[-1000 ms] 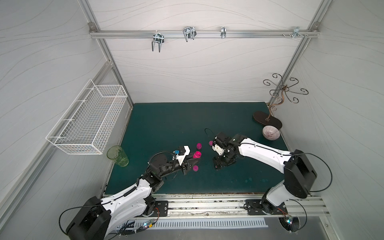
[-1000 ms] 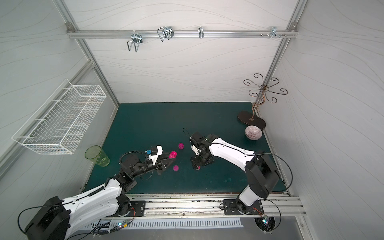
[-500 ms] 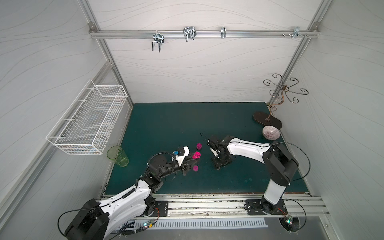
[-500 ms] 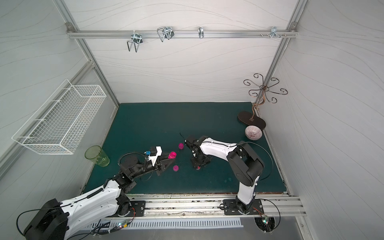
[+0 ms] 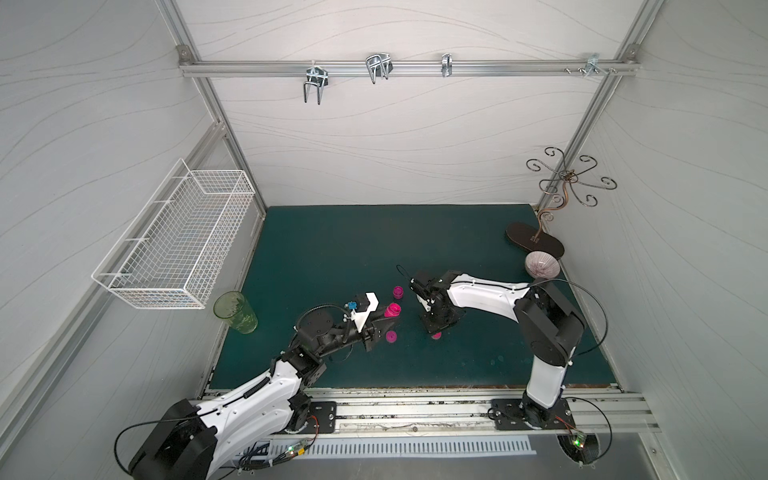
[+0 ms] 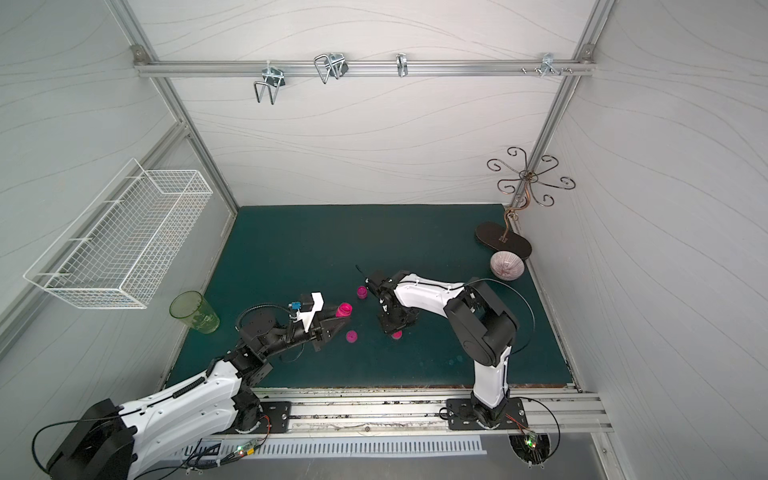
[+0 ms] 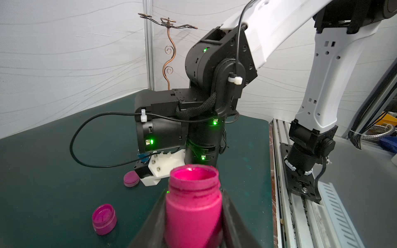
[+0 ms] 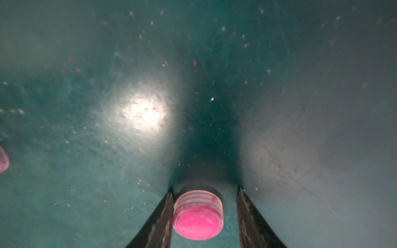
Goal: Close the paint jar lid
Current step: Pick up the lid from the center of the board.
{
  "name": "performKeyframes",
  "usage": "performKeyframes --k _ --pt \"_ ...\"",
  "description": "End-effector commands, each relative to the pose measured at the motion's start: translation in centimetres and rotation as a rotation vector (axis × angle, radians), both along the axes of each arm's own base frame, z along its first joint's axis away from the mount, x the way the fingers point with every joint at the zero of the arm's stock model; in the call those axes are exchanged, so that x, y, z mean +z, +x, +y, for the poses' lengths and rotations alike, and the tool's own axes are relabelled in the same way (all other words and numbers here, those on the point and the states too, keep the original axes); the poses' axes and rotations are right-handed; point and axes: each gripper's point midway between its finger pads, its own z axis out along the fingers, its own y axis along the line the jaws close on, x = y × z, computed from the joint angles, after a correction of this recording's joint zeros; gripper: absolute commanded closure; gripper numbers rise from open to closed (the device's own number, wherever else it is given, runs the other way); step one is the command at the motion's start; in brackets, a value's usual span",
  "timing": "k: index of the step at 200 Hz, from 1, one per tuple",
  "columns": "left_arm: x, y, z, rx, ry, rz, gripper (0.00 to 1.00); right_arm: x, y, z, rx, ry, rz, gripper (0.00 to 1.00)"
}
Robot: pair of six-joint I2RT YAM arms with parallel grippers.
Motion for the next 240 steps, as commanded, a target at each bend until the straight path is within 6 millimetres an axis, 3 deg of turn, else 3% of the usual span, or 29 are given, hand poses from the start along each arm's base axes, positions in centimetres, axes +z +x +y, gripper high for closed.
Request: performKeyframes --k 1,100,169,202,240 --pt "1.5 -0.1 -0.1 -0.005 -0.026 -0.059 1.00 0.0 -0.7 -0.3 0.002 -0.023 0.019 0.55" --pt "1.5 -0.1 -0.1 -0.001 -0.026 -0.059 1.00 0.1 -2.0 -1.0 0.000 -0.023 0.046 0.52" --pt "1.4 0.0 0.0 0.008 -0.022 -0.058 1.00 0.4 -2.4 -0.8 -0.004 -0.004 0.054 0.68" --pt "1.4 0.0 0.0 0.009 -0.024 -0.061 1.00 2.0 -2.4 -0.4 -0.011 0.037 0.039 0.71" --pt "1.3 0.2 0.1 0.018 -0.025 -0.067 1.00 5.6 -1.9 0.3 -0.022 0.170 0.042 0.71"
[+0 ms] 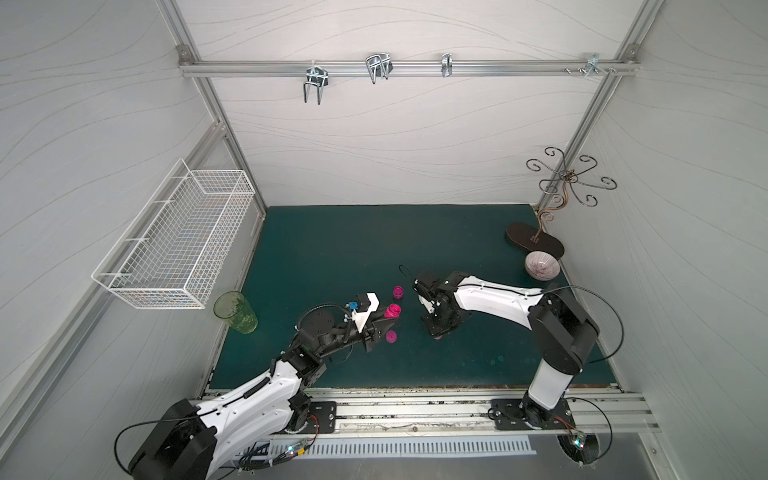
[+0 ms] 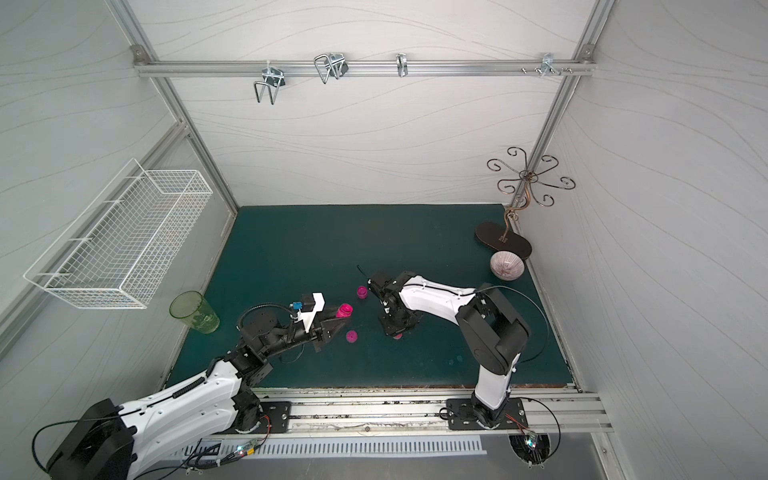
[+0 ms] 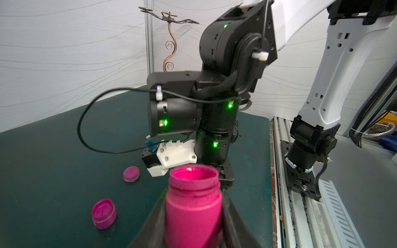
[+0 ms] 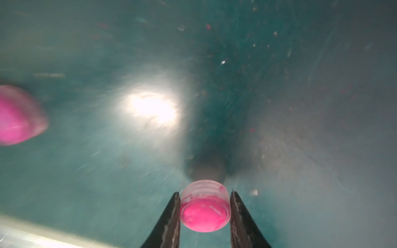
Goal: Close the paint jar lid
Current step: Pick up the lid from the center of the board, then close the lid on the paint jar.
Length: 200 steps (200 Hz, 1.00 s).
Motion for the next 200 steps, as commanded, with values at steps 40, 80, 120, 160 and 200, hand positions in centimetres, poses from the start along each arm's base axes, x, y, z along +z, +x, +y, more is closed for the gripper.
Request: performKeyframes --k 40,80,120,160,200 --pt "1.8 0.2 0.2 0.020 -0.037 -0.090 1.00 8.0 0.5 0.4 -0.028 0.276 0.017 0.73" --pt "1.8 0.0 -0.2 0.000 -0.038 -0.088 1.00 14.7 0.0 2.1 0.032 0.513 -0.030 0.73" --pt "1.7 -0.3 -0.6 -0.020 -0.027 -0.098 1.00 19.2 -1.5 4.0 0.117 0.636 -0.021 0.73" --pt "1.6 -0.6 -0.6 -0.023 -0.024 -0.117 1.00 21.0 -3.2 6.3 0.218 0.683 0.021 0.73" --pt "1.5 -0.6 -0.7 -0.025 -0.026 -0.124 1.00 20.7 -4.0 8.2 0.281 0.681 0.055 0.73"
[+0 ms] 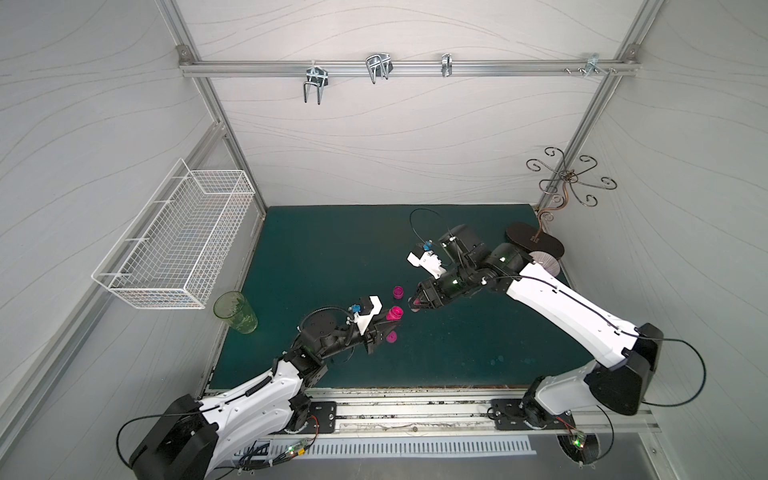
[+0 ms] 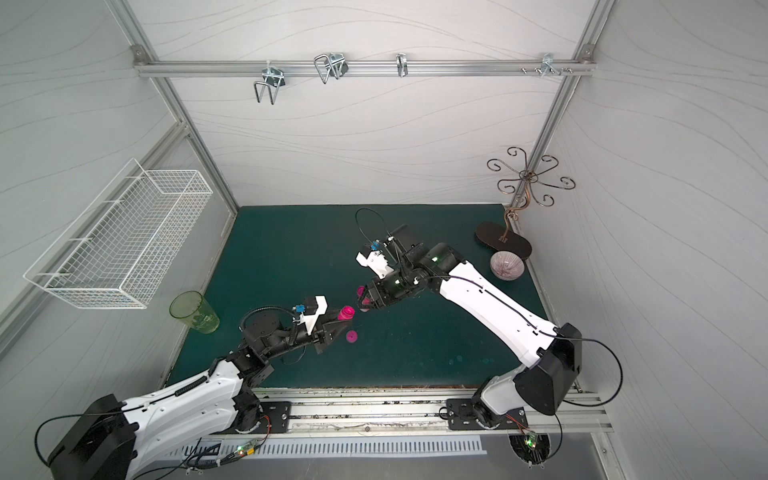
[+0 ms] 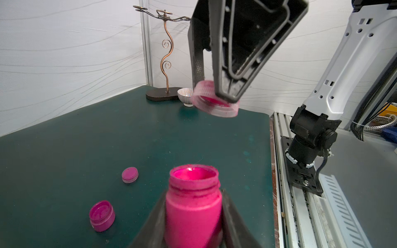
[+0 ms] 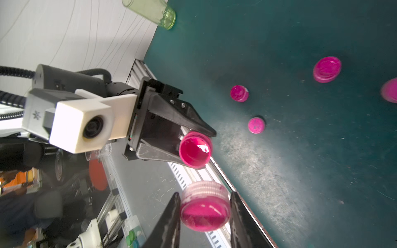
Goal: Close the paint jar lid
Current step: Close the lid on the paint jar.
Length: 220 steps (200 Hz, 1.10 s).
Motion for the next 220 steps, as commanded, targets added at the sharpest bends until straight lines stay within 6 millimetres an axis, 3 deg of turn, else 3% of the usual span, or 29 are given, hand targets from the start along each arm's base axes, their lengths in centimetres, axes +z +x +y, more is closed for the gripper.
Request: performKeyframes --k 1,90,220 --pt "1.9 -0.2 -0.2 -0.012 -0.042 -0.094 1.00 -0.5 -1.1 0.7 0.064 -0.012 0.040 0.73" --pt "2.0 -0.5 -0.2 -0.022 -0.043 -0.094 1.00 -2.0 -1.1 2.4 0.126 -0.043 0.073 0.74" --pt "2.2 -0.8 -0.5 -0.048 -0.046 -0.085 1.00 -2.6 -1.5 3.6 0.171 -0.027 0.088 0.74"
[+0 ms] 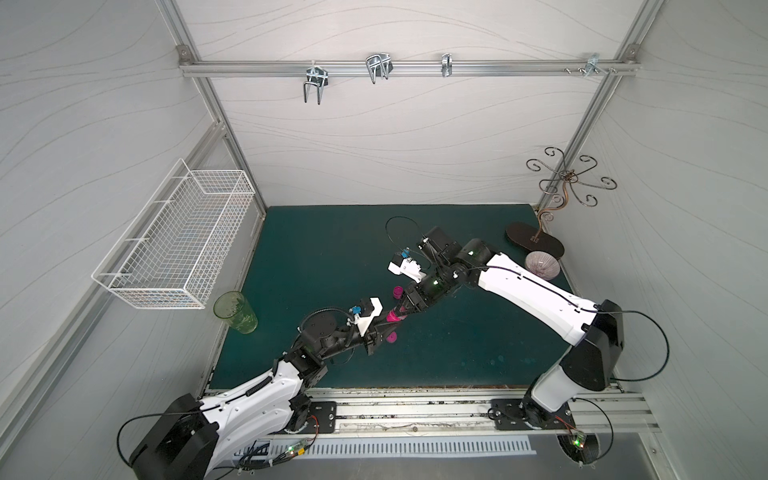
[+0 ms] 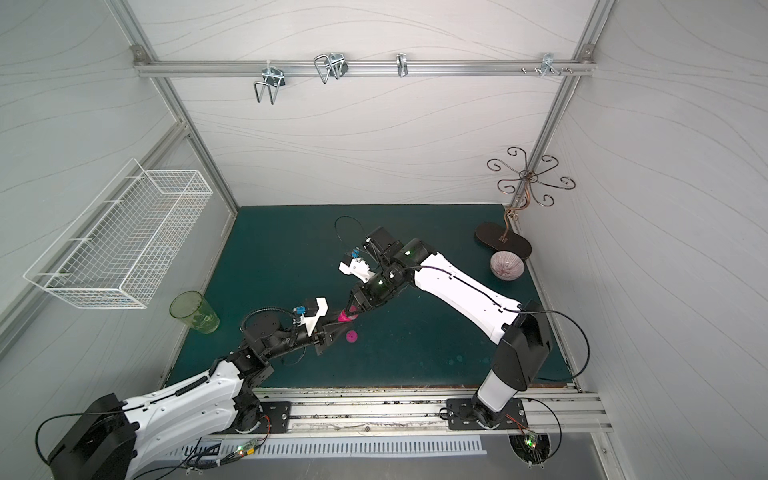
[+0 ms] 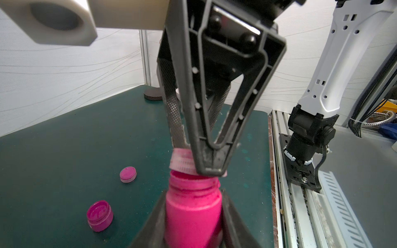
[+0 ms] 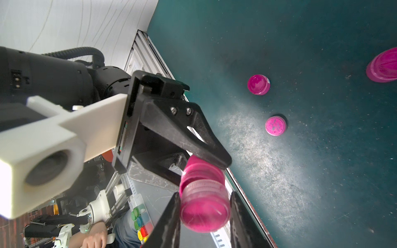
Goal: Close the paint jar lid
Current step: Close the lid on the paint jar.
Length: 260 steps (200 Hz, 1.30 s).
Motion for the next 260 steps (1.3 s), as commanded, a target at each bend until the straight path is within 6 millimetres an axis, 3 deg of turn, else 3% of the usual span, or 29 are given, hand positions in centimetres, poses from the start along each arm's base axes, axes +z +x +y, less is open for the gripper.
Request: performKeyframes --k 1,81,260 --pt "2.5 -0.5 -0.4 -0.036 -0.055 -0.084 1.00 0.0 -0.7 0.8 0.043 0.010 0.008 0.74" --pt "2.9 -0.7 -0.4 -0.042 -0.064 -0.088 1.00 -0.3 -1.5 1.6 0.090 0.022 0.009 0.75" --pt "4.1 -1.6 -0.3 -0.072 -0.097 -0.101 1.00 -1.7 -6.6 3.0 0.397 0.066 -0.014 0.76"
